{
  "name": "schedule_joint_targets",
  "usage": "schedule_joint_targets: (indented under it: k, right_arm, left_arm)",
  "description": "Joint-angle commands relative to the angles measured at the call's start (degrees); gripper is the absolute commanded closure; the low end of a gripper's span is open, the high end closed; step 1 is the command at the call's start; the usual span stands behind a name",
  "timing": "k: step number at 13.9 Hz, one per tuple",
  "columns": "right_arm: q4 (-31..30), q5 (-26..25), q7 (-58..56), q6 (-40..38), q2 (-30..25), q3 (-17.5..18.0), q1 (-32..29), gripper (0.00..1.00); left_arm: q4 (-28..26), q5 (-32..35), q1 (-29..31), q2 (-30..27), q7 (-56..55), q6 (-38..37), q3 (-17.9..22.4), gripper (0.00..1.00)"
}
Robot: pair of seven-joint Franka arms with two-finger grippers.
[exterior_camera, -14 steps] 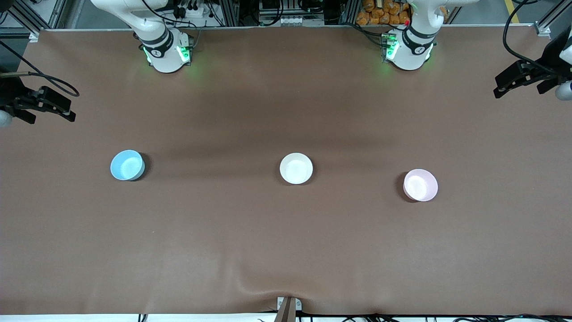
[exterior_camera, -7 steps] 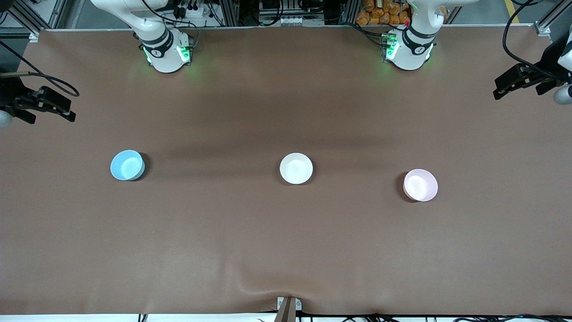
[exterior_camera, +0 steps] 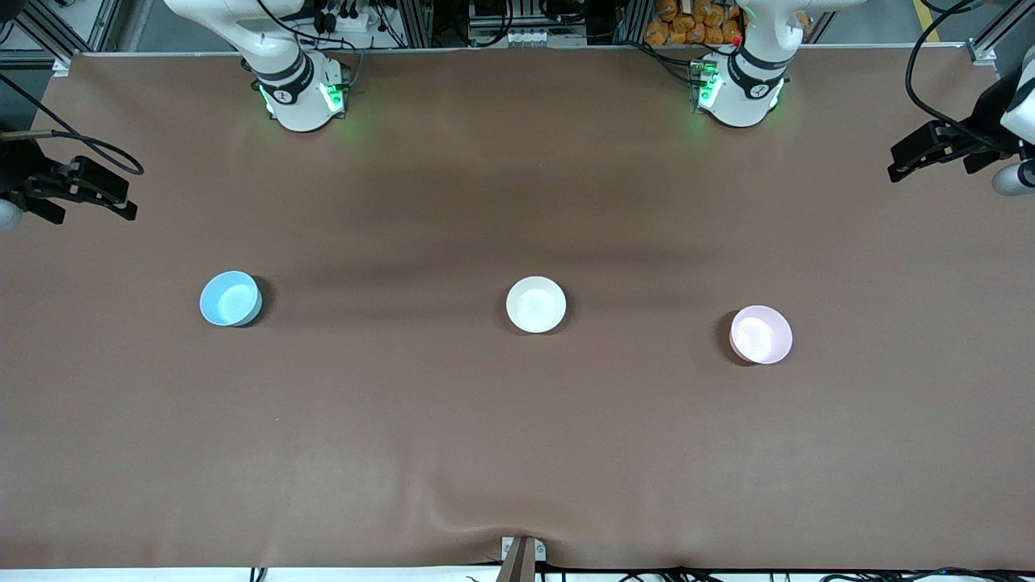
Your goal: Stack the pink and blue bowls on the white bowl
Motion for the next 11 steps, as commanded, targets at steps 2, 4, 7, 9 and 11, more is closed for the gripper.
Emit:
schedule_joint_targets:
  k: [2, 4, 7, 9, 11]
  right_arm:
    - [0.98, 1.01, 0.58, -0.69, 0.49, 0.74, -1.23, 0.00]
    - [0.98, 0.92, 0.58, -0.69, 0.49, 0.74, -1.23, 0.00]
    - [0.98, 1.01, 0.49, -0.60, 0.49, 0.74, -1.32, 0.00]
    - [0.98, 0.92, 0.49, -0.60, 0.49, 0.74, -1.32, 0.00]
    - [0.98, 1.01, 0.49, -0.51, 0.49, 0.74, -1.32, 0.00]
  left_arm:
    - [-0.91, -1.95, 1.39, -0.51, 1.53, -0.46, -0.08, 0.00]
    - [-2.05, -1.95, 1.48, -0.34, 1.80, 0.24, -0.08, 0.00]
    - [-4.42, -1.86, 1.39, -0.07, 1.98, 3.30, -0.08, 0.00]
    - [-6.79, -1.78, 1.30, -0.07, 1.98, 6.56, -0.25, 0.00]
    - [-10.13, -1.60, 1.30, -0.07, 1.98, 10.94, -0.25, 0.00]
